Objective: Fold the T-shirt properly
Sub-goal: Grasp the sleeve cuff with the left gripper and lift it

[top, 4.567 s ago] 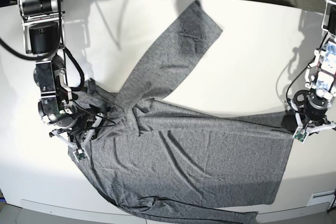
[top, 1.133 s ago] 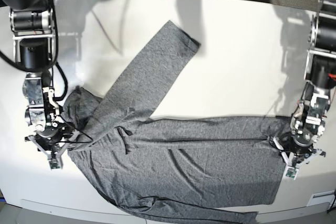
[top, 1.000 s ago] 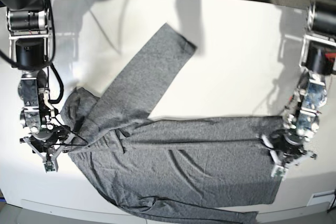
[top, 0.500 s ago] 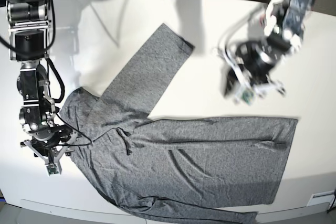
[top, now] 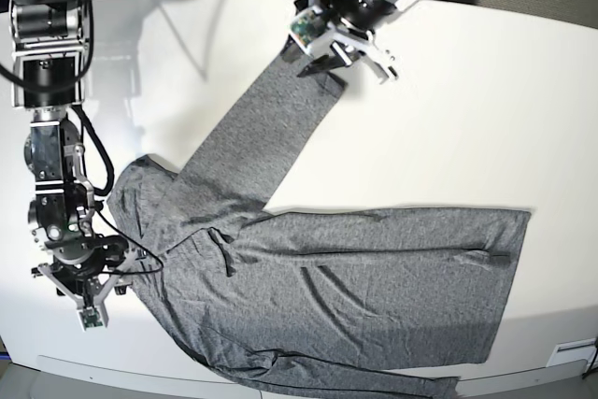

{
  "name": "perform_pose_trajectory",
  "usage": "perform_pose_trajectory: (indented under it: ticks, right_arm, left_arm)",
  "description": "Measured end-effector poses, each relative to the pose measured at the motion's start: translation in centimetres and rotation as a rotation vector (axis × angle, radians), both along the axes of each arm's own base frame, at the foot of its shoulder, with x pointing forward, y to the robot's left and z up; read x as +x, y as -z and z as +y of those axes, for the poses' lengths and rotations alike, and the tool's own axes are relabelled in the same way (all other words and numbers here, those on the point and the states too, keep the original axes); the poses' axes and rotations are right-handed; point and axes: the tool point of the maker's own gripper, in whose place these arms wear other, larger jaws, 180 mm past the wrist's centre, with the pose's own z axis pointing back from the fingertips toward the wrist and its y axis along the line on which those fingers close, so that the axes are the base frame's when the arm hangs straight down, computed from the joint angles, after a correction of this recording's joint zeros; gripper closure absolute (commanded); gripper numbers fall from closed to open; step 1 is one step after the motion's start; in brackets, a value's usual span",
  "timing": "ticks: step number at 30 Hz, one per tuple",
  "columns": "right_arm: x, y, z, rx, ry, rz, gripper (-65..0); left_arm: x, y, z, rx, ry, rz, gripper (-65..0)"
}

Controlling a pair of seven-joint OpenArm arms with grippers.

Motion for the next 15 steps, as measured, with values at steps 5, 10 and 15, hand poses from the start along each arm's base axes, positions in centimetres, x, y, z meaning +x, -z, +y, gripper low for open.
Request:
perform_pose_trajectory:
  ticks: [5,10,15]
  right_arm:
    - [0.3,-2.0,1.1,-0.001,-0.028,-0.054,-28.4]
    - [0.2,-2.1,1.0,-0.007,-0.024,-0.045,-28.4]
    - [0.0,-1.8,1.0,-0.006,-0.016,-0.025,-28.4]
  left_arm:
    - [-0.3,5.0,-0.6,0.047,-0.027,0.12,-16.8]
    - [-1.1,6.5,-1.0,0.045,-0.002,0.177,-22.9]
    - [-1.7,6.3,-1.9,-0.029,-0.001,0.233,-27.1]
